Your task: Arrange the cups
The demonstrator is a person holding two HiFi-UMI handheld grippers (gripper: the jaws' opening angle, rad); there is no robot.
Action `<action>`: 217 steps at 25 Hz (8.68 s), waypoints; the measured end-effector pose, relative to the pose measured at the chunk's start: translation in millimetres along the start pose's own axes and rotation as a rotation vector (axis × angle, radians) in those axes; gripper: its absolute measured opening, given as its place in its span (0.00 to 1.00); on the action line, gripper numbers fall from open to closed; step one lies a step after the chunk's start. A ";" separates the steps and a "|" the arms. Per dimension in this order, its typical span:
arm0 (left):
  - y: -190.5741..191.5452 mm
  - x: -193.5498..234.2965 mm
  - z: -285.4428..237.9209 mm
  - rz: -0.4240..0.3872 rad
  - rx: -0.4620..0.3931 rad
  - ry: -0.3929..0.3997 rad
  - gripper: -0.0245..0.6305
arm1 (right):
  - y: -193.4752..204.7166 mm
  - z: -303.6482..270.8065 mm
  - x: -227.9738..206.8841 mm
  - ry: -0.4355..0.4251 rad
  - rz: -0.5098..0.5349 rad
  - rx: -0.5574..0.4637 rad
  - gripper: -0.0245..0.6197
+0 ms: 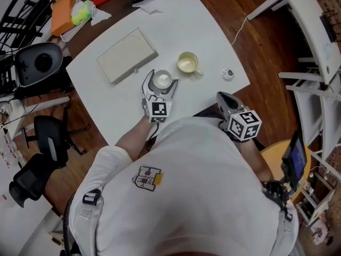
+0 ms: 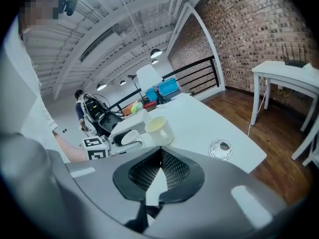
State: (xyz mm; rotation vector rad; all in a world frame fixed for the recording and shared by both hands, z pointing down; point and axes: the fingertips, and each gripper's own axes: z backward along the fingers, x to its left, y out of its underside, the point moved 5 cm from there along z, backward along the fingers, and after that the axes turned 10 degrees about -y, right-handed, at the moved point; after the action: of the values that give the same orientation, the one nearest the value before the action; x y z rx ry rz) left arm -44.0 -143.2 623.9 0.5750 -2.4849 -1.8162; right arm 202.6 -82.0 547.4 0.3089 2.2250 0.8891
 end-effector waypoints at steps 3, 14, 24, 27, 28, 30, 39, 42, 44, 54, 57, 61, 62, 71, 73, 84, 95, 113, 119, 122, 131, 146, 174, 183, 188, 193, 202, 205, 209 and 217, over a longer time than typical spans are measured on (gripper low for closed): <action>0.7 0.7 0.5 -0.017 -0.001 0.035 0.67 | 0.1 -2.1 -0.7 -0.010 -0.001 0.003 0.04; -2.0 19.6 10.6 0.020 0.017 0.000 0.67 | -4.8 -5.0 -2.0 -0.041 0.003 -0.008 0.04; -35.6 85.7 27.2 0.037 -0.028 -0.167 0.67 | -11.4 -19.6 9.6 -0.117 0.057 -0.010 0.04; -41.0 112.7 36.0 0.029 -0.029 -0.226 0.67 | -18.8 -36.1 19.2 -0.175 0.089 -0.004 0.04; -41.7 121.7 38.9 0.032 -0.025 -0.248 0.67 | -22.9 -42.9 23.1 -0.198 0.104 0.000 0.04; -43.6 137.5 44.0 0.037 -0.019 -0.283 0.67 | -30.4 -55.2 32.4 -0.238 0.142 0.012 0.04; -47.3 193.4 48.6 0.072 0.018 -0.324 0.67 | -59.6 -126.7 91.9 -0.379 0.360 0.084 0.04; -47.4 210.4 36.9 0.074 0.028 -0.305 0.67 | -83.6 -168.0 113.7 -0.403 0.505 0.099 0.04; -45.5 220.9 27.4 0.075 0.040 -0.286 0.67 | -98.8 -196.8 127.4 -0.409 0.585 0.108 0.04; -42.2 251.0 -18.8 0.111 0.032 -0.239 0.67 | -114.4 -271.6 152.0 -0.389 0.657 0.163 0.04; -36.8 254.7 -27.6 0.122 0.037 -0.239 0.67 | -113.2 -276.7 151.4 -0.391 0.639 0.169 0.04; -32.5 251.6 -30.3 0.120 0.059 -0.216 0.67 | -108.3 -274.9 148.6 -0.390 0.622 0.177 0.04; -33.4 250.2 -30.3 0.111 0.060 -0.210 0.67 | -108.0 -274.4 148.0 -0.389 0.618 0.177 0.04; -33.1 246.4 -33.2 0.066 0.069 -0.203 0.67 | -101.7 -272.9 144.8 -0.386 0.606 0.185 0.04; -31.8 246.4 -33.9 0.065 0.069 -0.203 0.67 | -100.5 -272.1 143.3 -0.385 0.606 0.186 0.04; -31.8 244.8 -34.0 0.051 0.073 -0.195 0.67 | -103.8 -263.7 140.6 -0.378 0.607 0.170 0.04; -36.0 246.1 -15.9 0.075 0.035 -0.197 0.73 | -103.4 -250.2 139.2 -0.371 0.613 0.150 0.04; -34.2 159.4 98.1 0.287 -0.054 -0.276 0.25 | -53.9 -199.7 134.2 -0.399 0.606 0.147 0.04; -2.8 77.3 115.5 0.168 0.079 -0.211 0.05 | -4.9 -160.4 108.1 -0.387 0.659 0.230 0.04; 13.7 44.8 123.9 0.140 0.139 -0.162 0.05 | 14.6 -144.3 98.6 -0.384 0.680 0.266 0.04; 50.0 -11.3 142.9 0.170 0.283 -0.073 0.05 | 50.7 -119.5 82.3 -0.387 0.680 0.327 0.04; 47.7 -27.4 132.5 0.182 0.339 -0.042 0.05 | 47.7 -115.6 70.8 -0.396 0.684 0.320 0.04; 21.6 -32.4 97.5 0.138 0.299 -0.051 0.05 | 29.1 -101.4 26.8 -0.322 0.662 0.290 0.04; -38.9 -24.6 -13.0 0.256 0.221 -0.045 0.05 | -26.6 -107.1 -44.7 -0.178 0.711 0.231 0.13; -43.0 -24.0 -39.5 0.277 0.265 -0.035 0.05 | -21.9 -121.3 -32.6 -0.296 0.731 0.252 0.10; -39.9 -29.0 -51.1 0.221 0.320 0.012 0.05 | -9.3 -136.3 -9.2 -0.385 0.737 0.276 0.08; -24.6 -29.2 -34.4 0.221 0.367 -0.012 0.05 | -23.5 -121.1 -37.1 -0.335 0.761 0.228 0.07; -17.0 -32.7 -21.3 0.186 0.381 0.006 0.05 | -38.0 -115.5 -59.5 -0.301 0.857 0.193 0.20; -8.2 -38.2 -7.4 0.192 0.418 -0.003 0.05 | -41.3 -141.3 -65.9 -0.395 0.998 0.281 0.71; -5.6 -48.6 29.6 0.241 0.445 -0.045 0.05 | -48.0 -189.8 -48.0 -0.465 0.984 0.227 0.80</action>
State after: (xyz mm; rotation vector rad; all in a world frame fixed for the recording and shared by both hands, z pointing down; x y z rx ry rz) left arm -3.6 -103.0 619.0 0.2225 -2.8548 -1.2130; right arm 107.3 -235.3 637.3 1.6260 1.6684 0.8918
